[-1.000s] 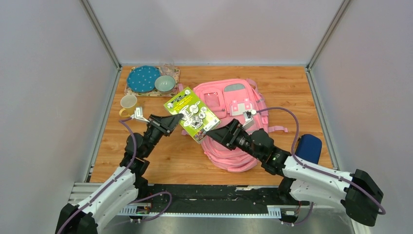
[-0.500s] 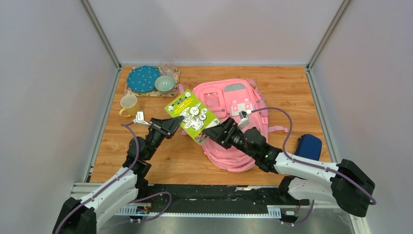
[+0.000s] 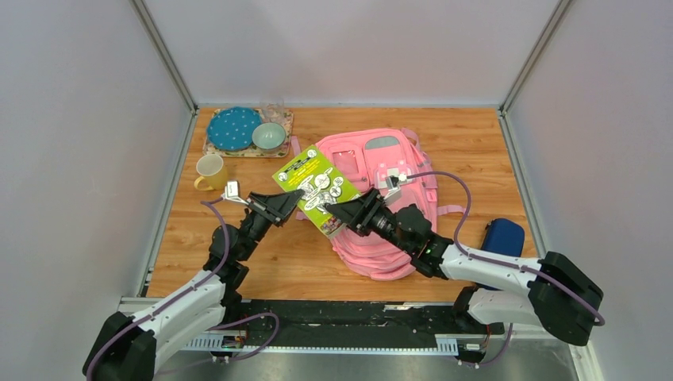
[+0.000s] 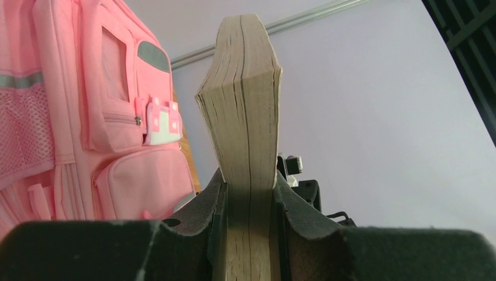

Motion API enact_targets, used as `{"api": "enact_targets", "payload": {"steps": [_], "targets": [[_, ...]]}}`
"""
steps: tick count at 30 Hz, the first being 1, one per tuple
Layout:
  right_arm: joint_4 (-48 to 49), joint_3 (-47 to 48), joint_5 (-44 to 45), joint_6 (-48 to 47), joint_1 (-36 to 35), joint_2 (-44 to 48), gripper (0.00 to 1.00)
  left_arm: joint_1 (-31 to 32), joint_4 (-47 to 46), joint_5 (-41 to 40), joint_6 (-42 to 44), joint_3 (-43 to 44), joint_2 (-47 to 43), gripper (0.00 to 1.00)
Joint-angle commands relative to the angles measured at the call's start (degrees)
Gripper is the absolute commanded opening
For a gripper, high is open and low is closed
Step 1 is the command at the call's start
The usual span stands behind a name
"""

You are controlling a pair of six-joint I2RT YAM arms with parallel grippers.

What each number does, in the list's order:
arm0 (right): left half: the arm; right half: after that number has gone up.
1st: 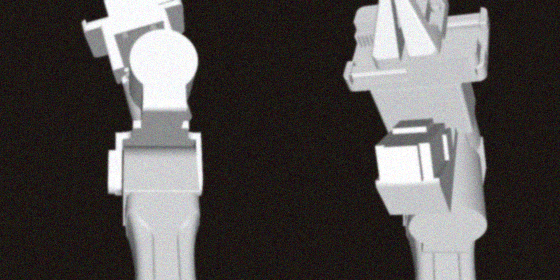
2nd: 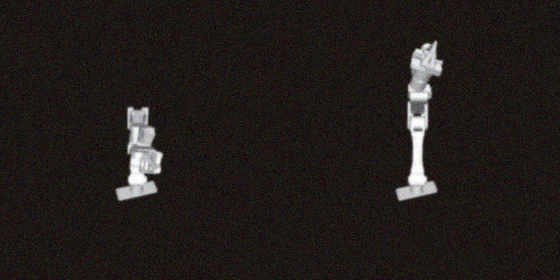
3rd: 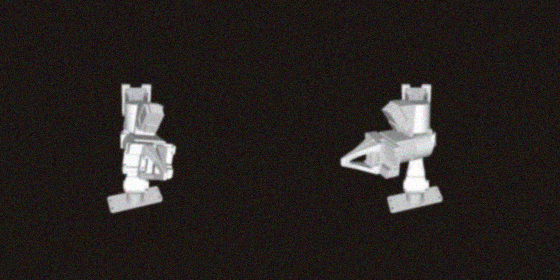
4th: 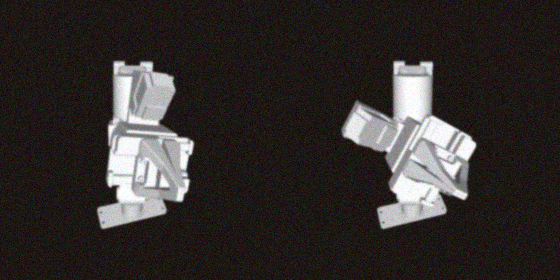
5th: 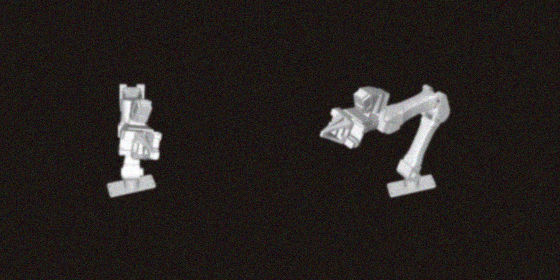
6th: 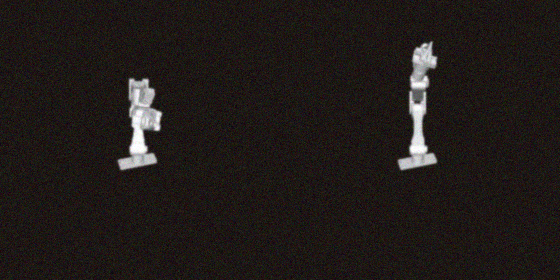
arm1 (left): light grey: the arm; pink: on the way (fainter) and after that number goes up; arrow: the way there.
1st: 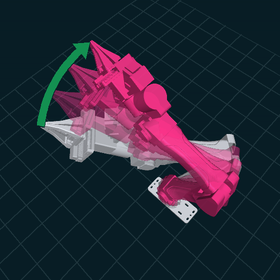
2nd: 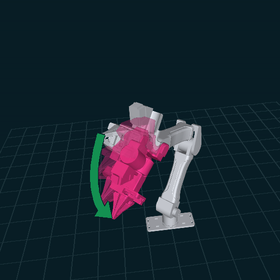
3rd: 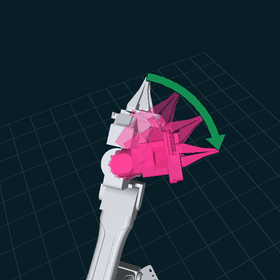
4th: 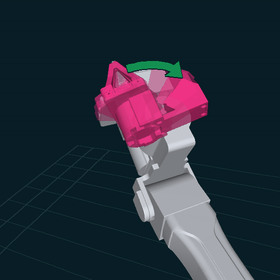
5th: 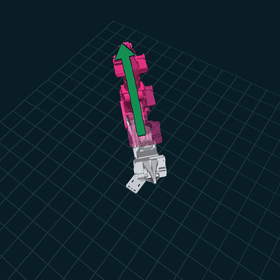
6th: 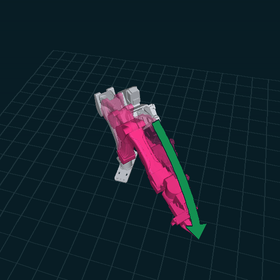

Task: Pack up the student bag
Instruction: Pick up the book from the center of the board, then place the book in the student bag.

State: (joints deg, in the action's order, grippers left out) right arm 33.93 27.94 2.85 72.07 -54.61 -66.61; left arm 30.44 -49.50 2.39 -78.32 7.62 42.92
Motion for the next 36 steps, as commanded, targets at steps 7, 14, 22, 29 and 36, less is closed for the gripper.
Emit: {"api": "enact_targets", "payload": {"steps": [7,14,22,29,36], "targets": [[6.6,0.01,0.13,1.85,-0.32,3.49,0.0,0.5,-9.92,1.82,-2.27,0.73,1.55,0.16],[-15.86,0.01,10.21,-4.57,-0.32,18.07,0.0,0.59,9.09,16.04,13.07,11.44,4.36,0.79],[-49.72,3.43,28.6,-10.89,-0.32,42.4,0.0,2.52,31.88,33.72,33.38,29.01,13.67,0.8],[-72.75,10.11,39.41,-11.96,-0.32,51.84,0.0,20.96,62.21,11.97,63.35,46.69,25.09,0.81],[-84.63,15.73,45.48,-12.83,-0.32,54.22,0.0,34.33,73.83,-4.04,80.41,59.59,37.49,0.82]]}}
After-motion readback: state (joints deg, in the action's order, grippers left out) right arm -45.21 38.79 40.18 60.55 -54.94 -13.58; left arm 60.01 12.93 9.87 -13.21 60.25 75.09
